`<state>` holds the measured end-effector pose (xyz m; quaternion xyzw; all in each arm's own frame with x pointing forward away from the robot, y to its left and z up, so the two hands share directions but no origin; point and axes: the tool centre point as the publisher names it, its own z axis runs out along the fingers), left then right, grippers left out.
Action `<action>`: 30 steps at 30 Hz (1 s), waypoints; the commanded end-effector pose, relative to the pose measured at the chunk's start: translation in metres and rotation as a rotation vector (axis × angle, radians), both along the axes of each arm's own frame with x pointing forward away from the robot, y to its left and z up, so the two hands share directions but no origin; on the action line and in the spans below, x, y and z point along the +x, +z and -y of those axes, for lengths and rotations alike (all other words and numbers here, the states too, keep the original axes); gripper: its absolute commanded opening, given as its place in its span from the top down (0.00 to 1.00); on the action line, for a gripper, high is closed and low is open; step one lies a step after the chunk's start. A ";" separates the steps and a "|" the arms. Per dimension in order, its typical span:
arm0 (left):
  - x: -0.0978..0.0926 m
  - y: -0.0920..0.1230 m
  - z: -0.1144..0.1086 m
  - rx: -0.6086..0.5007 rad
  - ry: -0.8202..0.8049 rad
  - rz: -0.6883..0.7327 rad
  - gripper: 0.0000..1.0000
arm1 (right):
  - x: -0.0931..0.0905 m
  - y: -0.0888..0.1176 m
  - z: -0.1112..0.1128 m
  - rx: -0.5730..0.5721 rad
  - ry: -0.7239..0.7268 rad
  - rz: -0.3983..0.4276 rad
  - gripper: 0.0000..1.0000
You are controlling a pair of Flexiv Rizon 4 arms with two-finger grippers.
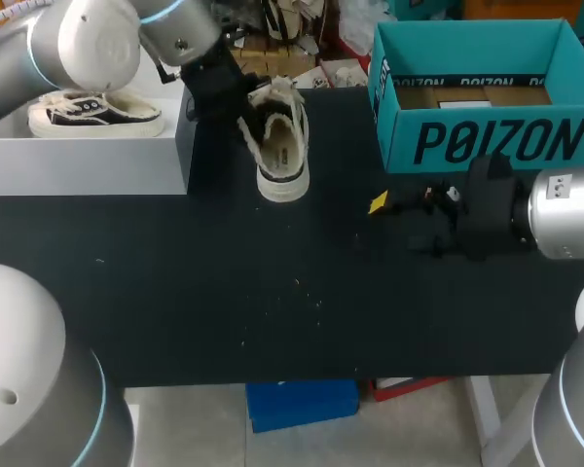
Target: Take the shoe out of the shoebox, open the shoe tongue, remove and reinsert the insole, then place the shoe into the shoebox
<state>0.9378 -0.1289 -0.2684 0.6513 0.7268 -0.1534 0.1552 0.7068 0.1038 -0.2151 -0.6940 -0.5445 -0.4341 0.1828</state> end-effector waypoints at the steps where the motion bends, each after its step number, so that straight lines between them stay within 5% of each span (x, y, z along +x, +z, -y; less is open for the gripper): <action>1: -0.006 -0.036 0.004 -0.060 -0.004 0.017 1.00 | 0.000 0.000 0.000 -0.001 0.000 -0.001 0.00; 12: -0.010 -0.108 0.004 -0.017 -0.025 0.024 1.00 | 0.000 0.000 0.000 -0.001 0.000 -0.001 0.00; 23: -0.007 -0.135 0.006 -0.011 -0.022 0.041 1.00 | 0.000 0.000 0.000 -0.001 0.000 -0.001 0.00; 25: -0.007 -0.136 0.006 -0.009 -0.025 0.037 0.64 | 0.000 0.000 0.000 -0.001 0.000 -0.001 0.00; 27: -0.007 -0.135 0.006 -0.010 -0.030 0.027 0.00 | 0.000 0.000 0.000 -0.001 0.000 -0.001 0.00; 30: -0.006 -0.126 0.007 -0.022 -0.031 0.021 0.00 | 0.000 0.000 0.000 -0.001 0.000 -0.001 0.00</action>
